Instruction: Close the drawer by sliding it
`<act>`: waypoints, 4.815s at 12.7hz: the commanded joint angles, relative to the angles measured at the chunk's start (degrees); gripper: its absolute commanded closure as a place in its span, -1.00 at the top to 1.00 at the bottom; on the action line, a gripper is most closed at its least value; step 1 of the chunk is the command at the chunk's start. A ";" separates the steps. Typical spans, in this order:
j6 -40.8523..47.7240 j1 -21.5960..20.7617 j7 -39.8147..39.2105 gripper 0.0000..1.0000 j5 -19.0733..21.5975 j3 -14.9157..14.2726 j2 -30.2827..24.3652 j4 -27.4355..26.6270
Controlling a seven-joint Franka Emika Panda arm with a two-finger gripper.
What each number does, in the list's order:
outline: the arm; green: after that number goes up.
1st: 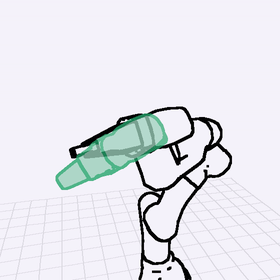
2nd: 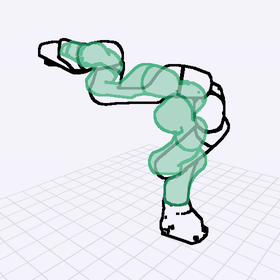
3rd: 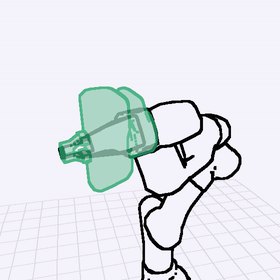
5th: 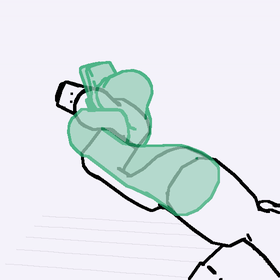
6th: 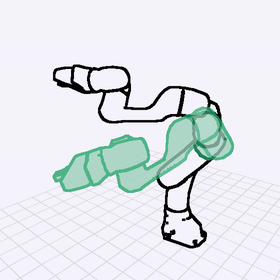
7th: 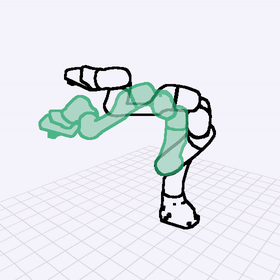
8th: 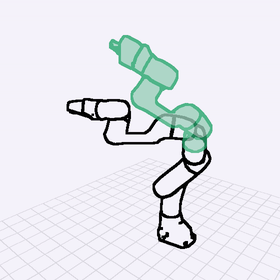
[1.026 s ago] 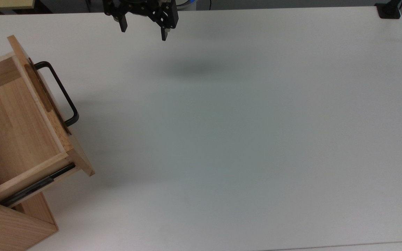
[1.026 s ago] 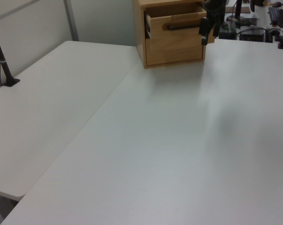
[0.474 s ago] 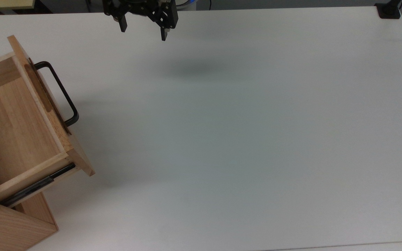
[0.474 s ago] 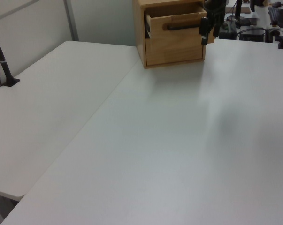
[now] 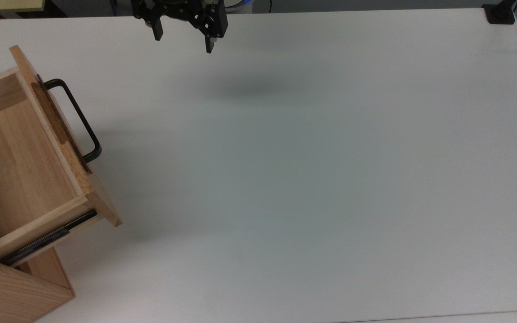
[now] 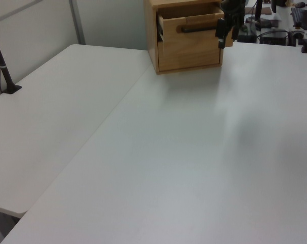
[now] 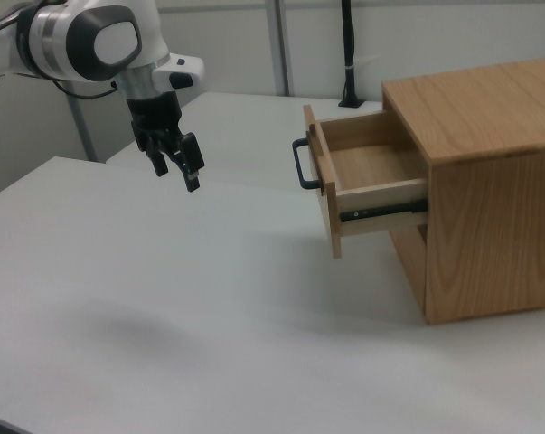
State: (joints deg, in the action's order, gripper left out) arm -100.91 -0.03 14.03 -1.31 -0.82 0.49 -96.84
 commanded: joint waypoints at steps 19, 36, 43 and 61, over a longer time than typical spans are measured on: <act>-27.31 3.28 33.25 -0.68 1.66 -8.49 18.92 14.12; -49.47 8.03 22.72 -0.23 1.39 -13.77 26.67 17.83; -27.82 3.73 11.14 0.87 1.48 -11.76 13.23 8.94; 4.14 0.82 -13.24 1.00 -0.72 -1.47 3.37 4.98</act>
State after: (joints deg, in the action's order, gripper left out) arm -96.77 1.03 1.30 -1.73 -1.78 4.59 -91.55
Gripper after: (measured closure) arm 0.000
